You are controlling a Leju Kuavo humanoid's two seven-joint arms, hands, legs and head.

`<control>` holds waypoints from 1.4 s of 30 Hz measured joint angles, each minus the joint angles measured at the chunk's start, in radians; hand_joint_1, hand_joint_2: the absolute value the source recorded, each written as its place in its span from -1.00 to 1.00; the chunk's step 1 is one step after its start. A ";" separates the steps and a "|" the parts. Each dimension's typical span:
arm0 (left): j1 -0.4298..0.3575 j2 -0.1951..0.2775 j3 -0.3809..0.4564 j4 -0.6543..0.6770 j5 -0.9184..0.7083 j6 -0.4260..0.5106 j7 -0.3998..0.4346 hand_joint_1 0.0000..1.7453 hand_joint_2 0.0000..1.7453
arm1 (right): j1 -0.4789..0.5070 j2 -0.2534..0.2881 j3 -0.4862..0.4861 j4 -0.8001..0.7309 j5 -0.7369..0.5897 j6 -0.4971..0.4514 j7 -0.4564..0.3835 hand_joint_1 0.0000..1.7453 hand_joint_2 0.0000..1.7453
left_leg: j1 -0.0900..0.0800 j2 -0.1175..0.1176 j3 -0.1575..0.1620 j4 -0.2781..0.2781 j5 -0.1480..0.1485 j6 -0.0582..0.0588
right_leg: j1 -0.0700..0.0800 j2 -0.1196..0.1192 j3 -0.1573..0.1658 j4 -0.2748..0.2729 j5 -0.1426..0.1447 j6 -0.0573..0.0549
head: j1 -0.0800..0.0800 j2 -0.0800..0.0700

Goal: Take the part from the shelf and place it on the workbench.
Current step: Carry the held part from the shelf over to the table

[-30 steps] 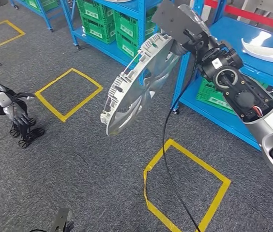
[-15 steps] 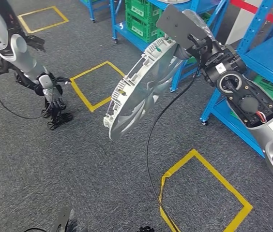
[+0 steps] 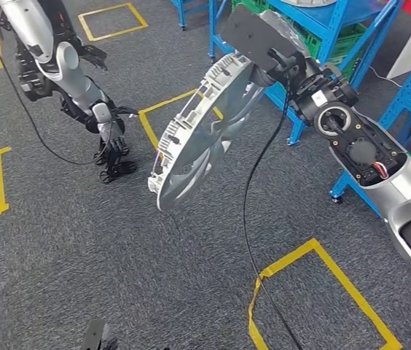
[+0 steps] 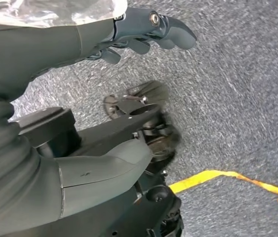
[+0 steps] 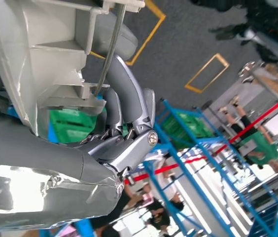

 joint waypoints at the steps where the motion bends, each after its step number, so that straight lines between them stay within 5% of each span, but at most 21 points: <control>1: 0.000 0.000 0.000 0.000 0.000 0.000 0.000 -1.00 1.00 | 0.000 0.001 0.000 0.000 0.000 0.000 0.000 1.00 1.00 | -0.004 0.021 0.041 -0.081 0.033 0.005 | 0.001 -0.011 0.005 0.000 -0.004 0.002 | 0.000 0.000; 4: -0.002 0.002 0.000 0.000 0.000 0.000 -0.001 -1.00 1.00 | -0.003 0.002 -0.001 0.000 0.001 0.000 0.000 1.00 1.00 | -0.026 0.059 0.105 -0.214 0.072 0.025 | 0.005 -0.035 0.013 -0.002 -0.013 0.013 | 0.000 0.000; 6: -0.001 0.004 0.000 0.000 0.000 0.000 -0.001 -1.00 1.00 | -0.002 0.004 -0.001 0.000 0.001 0.001 0.001 1.00 1.00 | -0.029 0.037 0.107 -0.220 0.075 0.037 | 0.004 -0.047 0.016 -0.005 -0.017 0.023 | 0.001 0.000; 9: -0.001 0.004 0.000 0.000 0.001 0.003 -0.002 -1.00 1.00 | -0.001 0.006 -0.002 0.000 0.001 0.003 0.002 1.00 1.00 | -0.021 0.006 0.122 -0.240 0.082 0.053 | -0.003 0.011 -0.010 0.064 -0.064 0.033 | 0.005 0.000; 11: -0.003 0.003 0.000 0.000 0.002 0.012 -0.007 -1.00 1.00 | 0.000 0.006 -0.002 0.000 0.001 0.005 0.004 1.00 1.00 | -0.021 -0.016 0.125 -0.241 0.082 0.058 | -0.003 0.054 -0.079 0.204 -0.123 0.036 | 0.014 0.000; 13: -0.003 -0.001 0.000 0.000 0.003 0.030 -0.017 -1.00 1.00 | 0.003 0.006 -0.001 0.000 0.001 0.007 0.010 1.00 1.00 | -0.020 -0.044 0.126 -0.238 0.081 0.059 | -0.003 0.062 -0.135 0.294 -0.139 0.040 | 0.021 0.000; 15: -0.003 -0.004 0.000 0.000 0.001 0.051 -0.028 -1.00 1.00 | 0.003 0.005 -0.001 0.000 0.001 0.009 0.020 1.00 1.00 | -0.017 -0.073 0.126 -0.230 0.076 0.055 | -0.006 0.069 -0.116 0.229 -0.078 0.043 | 0.024 0.000; 17: -0.004 -0.005 0.000 0.000 -0.006 0.067 -0.039 -1.00 1.00 | -0.001 0.003 -0.002 -0.002 -0.002 0.009 0.034 1.00 1.00 | -0.013 -0.100 0.122 -0.213 0.068 0.046 | -0.014 0.112 -0.055 0.089 -0.012 0.047 | 0.029 0.000; 19: -0.007 -0.006 0.000 0.000 -0.015 0.077 -0.049 -1.00 1.00 | -0.006 -0.004 -0.004 -0.010 -0.010 0.010 0.049 1.00 1.00 | -0.009 -0.125 0.111 -0.202 0.064 0.035 | -0.018 0.148 -0.024 0.022 0.004 0.044 | 0.028 0.000; 21: -0.006 -0.007 0.000 0.000 -0.022 0.081 -0.055 -1.00 1.00 | -0.009 -0.012 -0.006 -0.021 -0.016 0.010 0.061 1.00 1.00 | -0.006 -0.150 0.104 -0.204 0.070 0.024 | -0.016 0.136 -0.021 0.018 0.002 0.032 | 0.025 0.000; 22: -0.004 -0.007 0.000 0.000 -0.023 0.076 -0.056 -1.00 1.00 | -0.012 -0.014 -0.007 -0.027 -0.018 0.011 0.065 1.00 1.00 | -0.006 -0.148 0.101 -0.201 0.068 0.019 | -0.016 0.123 -0.018 0.015 0.003 0.026 | 0.024 0.000; 24: -0.004 -0.008 0.000 -0.001 -0.023 0.053 -0.053 -1.00 1.00 | -0.021 -0.018 -0.008 -0.036 -0.025 0.012 0.070 1.00 1.00 | -0.009 -0.098 0.073 -0.144 0.034 0.010 | -0.019 0.096 -0.011 0.007 0.006 0.015 | 0.014 0.000; 26: -0.007 -0.008 0.000 -0.001 -0.022 0.025 -0.048 -1.00 1.00 | -0.030 -0.023 -0.009 -0.041 -0.033 0.012 0.072 1.00 1.00 | -0.008 -0.030 0.007 -0.008 -0.030 0.002 | -0.014 0.070 -0.008 0.005 0.005 0.009 | 0.004 0.000; 28: -0.010 -0.009 0.000 -0.001 -0.020 0.004 -0.045 -1.00 1.00 | -0.035 -0.027 -0.007 -0.043 -0.042 0.011 0.069 1.00 1.00 | -0.004 -0.009 -0.048 0.098 -0.061 0.000 | -0.010 0.045 -0.006 0.005 0.002 0.007 | 0.001 0.000; 30: -0.010 -0.009 0.000 -0.001 -0.014 -0.006 -0.043 -1.00 1.00 | -0.036 -0.028 -0.002 -0.044 -0.048 0.009 0.060 1.00 1.00 | -0.003 -0.004 -0.025 0.050 -0.020 0.004 | -0.008 0.021 -0.001 0.005 -0.003 0.007 | 0.000 0.000; 33: -0.011 -0.007 0.000 -0.001 -0.001 -0.011 -0.044 -1.00 1.00 | -0.042 -0.029 0.001 -0.044 -0.049 0.001 0.043 1.00 1.00 | -0.017 0.044 0.086 -0.161 0.062 0.019 | -0.002 -0.010 0.012 0.005 -0.014 0.015 | -0.002 0.000; 35: -0.009 -0.005 0.001 -0.001 0.006 -0.011 -0.046 -1.00 1.00 | -0.046 -0.029 0.003 -0.043 -0.046 -0.004 0.033 1.00 1.00 | -0.029 0.052 0.106 -0.203 0.063 0.029 | 0.001 -0.026 0.018 0.003 -0.021 0.024 | 0.001 0.000; 37: -0.005 -0.002 0.001 0.000 0.010 -0.011 -0.047 -1.00 1.00 | -0.046 -0.029 0.007 -0.044 -0.044 -0.006 0.028 1.00 1.00 | -0.027 0.029 0.113 -0.212 0.065 0.039 | -0.002 -0.038 0.027 0.000 -0.029 0.034 | 0.004 0.000; 39: -0.004 0.000 0.001 0.000 0.013 -0.010 -0.047 -1.00 1.00 | -0.047 -0.030 0.009 -0.044 -0.044 -0.006 0.027 1.00 1.00 | -0.022 0.008 0.124 -0.224 0.068 0.050 | -0.006 -0.007 0.015 0.044 -0.062 0.041 | 0.008 0.000; 42: -0.005 0.001 0.002 0.000 0.015 -0.007 -0.047 -1.00 1.00 | -0.046 -0.037 0.010 -0.044 -0.043 -0.006 0.027 1.00 1.00 | -0.021 -0.027 0.129 -0.227 0.068 0.060 | -0.004 0.052 -0.089 0.245 -0.145 0.042 | 0.022 0.000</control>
